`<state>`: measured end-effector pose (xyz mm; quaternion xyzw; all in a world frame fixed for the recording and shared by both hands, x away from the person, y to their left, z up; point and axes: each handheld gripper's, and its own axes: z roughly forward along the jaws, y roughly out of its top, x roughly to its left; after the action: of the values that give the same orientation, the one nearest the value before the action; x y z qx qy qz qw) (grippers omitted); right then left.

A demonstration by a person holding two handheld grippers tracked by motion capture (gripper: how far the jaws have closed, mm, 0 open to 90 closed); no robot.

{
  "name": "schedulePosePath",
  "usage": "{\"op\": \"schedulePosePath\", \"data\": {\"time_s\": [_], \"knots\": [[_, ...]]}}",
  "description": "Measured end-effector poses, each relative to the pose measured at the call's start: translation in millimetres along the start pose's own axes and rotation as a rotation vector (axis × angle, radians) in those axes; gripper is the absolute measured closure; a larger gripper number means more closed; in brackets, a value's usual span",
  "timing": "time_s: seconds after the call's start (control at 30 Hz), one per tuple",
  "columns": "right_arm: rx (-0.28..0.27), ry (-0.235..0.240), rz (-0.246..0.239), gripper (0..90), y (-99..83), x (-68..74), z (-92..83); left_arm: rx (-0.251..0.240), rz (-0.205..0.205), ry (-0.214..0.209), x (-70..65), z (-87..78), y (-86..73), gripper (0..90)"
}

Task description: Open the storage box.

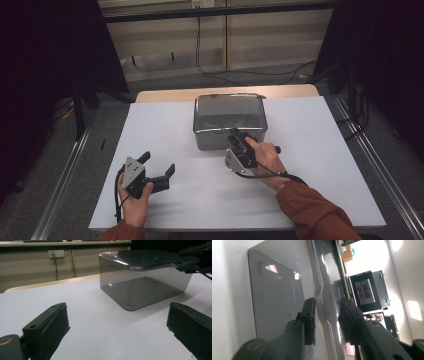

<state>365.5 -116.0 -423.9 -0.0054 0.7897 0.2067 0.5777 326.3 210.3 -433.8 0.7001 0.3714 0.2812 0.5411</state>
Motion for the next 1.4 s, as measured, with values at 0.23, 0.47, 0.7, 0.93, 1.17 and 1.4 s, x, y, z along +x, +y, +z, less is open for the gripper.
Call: {"op": "schedulePosePath", "data": {"time_s": [0.23, 0.47, 0.7, 0.93, 1.17, 1.4], "knots": [[0.007, 0.002, -0.039, 74.1, 0.6, 2.6, 0.4, 0.004, 0.003, -0.021, -1.7, 3.1, 0.8, 3.9], [0.002, 0.005, -0.047, 74.6, 0.3, 1.1, 0.3, 0.017, 0.028, -0.041, -5.9, 11.3, 6.1, 3.7], [0.001, 0.006, -0.034, 74.8, 0.1, -0.1, -0.1, 0.034, 0.017, -0.083, -11.2, 26.0, 10.4, 4.3], [-0.005, 0.008, -0.028, 74.9, -0.1, -1.7, -0.3, 0.021, 0.004, -0.112, -12.7, 32.8, 16.9, 6.1], [-0.008, 0.013, -0.022, 75.0, -0.1, -5.9, -1.0, 0.04, 0.011, -0.116, -13.9, 38.0, 15.2, 5.4], [-0.012, 0.001, -0.008, 75.9, 1.0, -11.7, -2.5, 0.03, 0.01, -0.124, -11.7, 41.5, 17.2, 5.4]]}}
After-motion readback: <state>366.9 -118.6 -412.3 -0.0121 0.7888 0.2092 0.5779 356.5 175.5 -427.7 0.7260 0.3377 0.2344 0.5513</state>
